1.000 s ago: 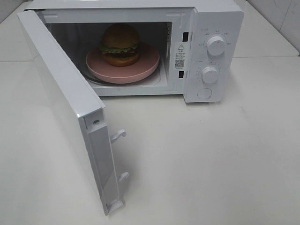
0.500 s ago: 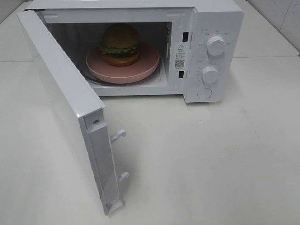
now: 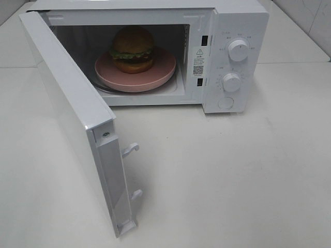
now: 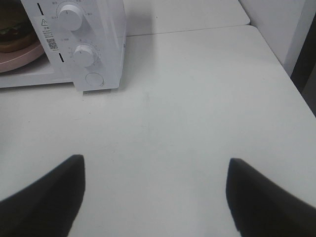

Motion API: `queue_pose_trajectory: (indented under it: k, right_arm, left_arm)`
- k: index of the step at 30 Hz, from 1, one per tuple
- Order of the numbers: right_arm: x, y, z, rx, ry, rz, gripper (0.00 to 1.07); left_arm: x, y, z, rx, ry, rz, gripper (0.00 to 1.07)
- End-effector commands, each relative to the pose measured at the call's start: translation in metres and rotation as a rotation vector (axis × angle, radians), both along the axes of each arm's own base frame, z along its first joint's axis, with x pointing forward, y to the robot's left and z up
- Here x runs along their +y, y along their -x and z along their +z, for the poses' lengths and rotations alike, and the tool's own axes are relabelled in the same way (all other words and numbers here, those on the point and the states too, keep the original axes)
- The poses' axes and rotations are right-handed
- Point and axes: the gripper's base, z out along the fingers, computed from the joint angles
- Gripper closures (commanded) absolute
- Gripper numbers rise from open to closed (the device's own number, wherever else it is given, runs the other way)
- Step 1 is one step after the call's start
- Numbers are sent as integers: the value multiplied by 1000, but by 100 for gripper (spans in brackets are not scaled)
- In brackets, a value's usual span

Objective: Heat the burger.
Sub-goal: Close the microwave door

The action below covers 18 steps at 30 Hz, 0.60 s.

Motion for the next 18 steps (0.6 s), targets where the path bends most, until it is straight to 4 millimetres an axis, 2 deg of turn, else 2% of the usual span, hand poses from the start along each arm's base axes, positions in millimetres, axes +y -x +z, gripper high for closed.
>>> queue_pose_trajectory:
  k: [1,18]
  right_arm:
    - [0,0,0,-9,6,-2,31]
    - [0,0,0,-9,5,-1,31]
  left_arm:
    - [0,3,0,-16,0,2,6]
    - [0,3,0,-16,0,2,6]
